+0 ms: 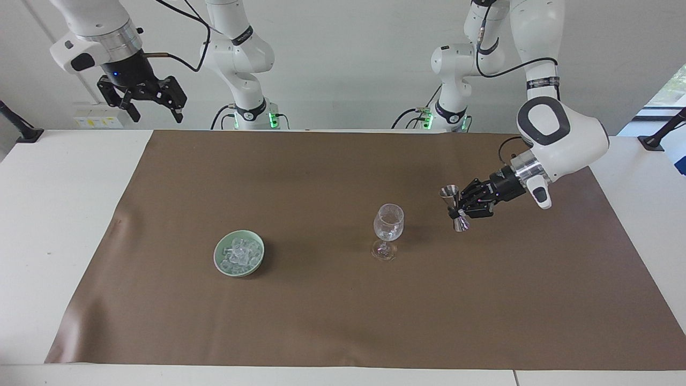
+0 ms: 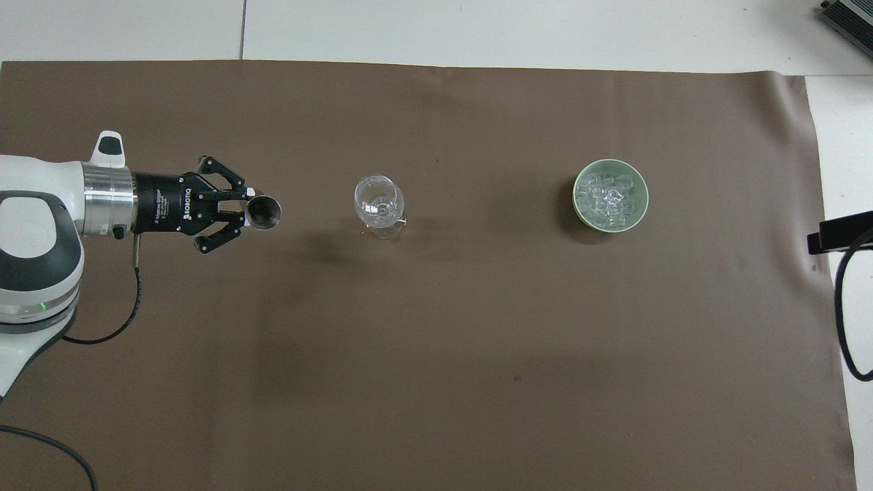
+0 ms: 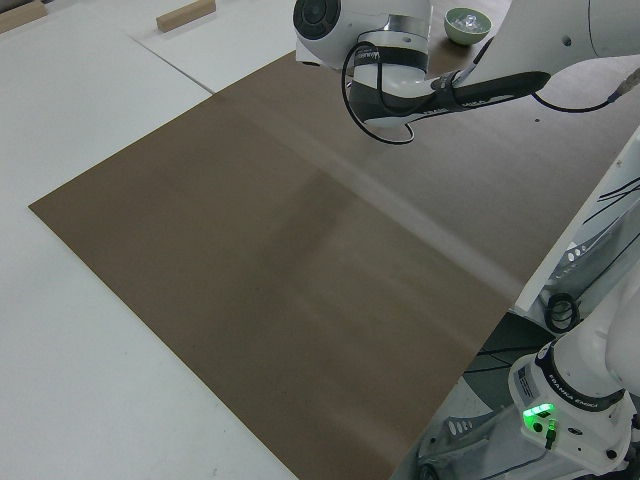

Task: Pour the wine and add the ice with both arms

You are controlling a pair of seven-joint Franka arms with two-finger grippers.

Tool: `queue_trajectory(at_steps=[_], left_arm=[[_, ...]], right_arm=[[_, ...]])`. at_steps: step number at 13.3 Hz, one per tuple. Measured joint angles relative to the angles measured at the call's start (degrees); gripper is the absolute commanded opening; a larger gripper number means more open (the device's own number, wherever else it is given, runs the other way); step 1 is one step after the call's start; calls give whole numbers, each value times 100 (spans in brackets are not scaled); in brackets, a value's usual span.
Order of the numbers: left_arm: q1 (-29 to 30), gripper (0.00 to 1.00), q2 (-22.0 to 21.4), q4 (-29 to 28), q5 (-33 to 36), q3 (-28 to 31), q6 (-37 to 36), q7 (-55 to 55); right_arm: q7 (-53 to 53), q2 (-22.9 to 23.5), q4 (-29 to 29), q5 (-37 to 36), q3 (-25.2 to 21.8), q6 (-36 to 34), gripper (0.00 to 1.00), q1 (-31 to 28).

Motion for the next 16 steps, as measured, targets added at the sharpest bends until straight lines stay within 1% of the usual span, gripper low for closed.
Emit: queue_trajectory(at_steps=[1, 3, 5, 7, 9, 12, 14, 16], left_arm=[[125, 0, 16, -60, 2, 2, -97, -109], [409, 0, 122, -128, 6, 3, -252, -517], [645, 0, 259, -132, 8, 2, -321, -1050], [806, 0, 344, -132, 5, 1, -329, -1483], [973, 0, 452, -134, -92, -1, -342, -1751], [1392, 0, 871, -125, -508, -14, -467, -1781], [1582, 0, 1098, -104, -847, -22, -574, -1775], [1627, 0, 1180, -78, -1022, -46, -599, -1775]], right_arm=[[56, -36, -132, 3, 6, 275, 100, 17], [262, -112, -614, 9, 32, 959, 100, 129], [476, -74, -1171, 9, 49, 1675, 100, 339], [722, 117, -1718, 10, 54, 2549, 100, 540], [938, 525, -2134, 10, 58, 3480, 100, 718], [1212, 1300, -2252, 10, 63, 4598, 100, 953], [1224, 1568, -2244, 10, 57, 4840, 100, 965], [1224, 1698, -2243, 10, 46, 4963, 100, 963]])
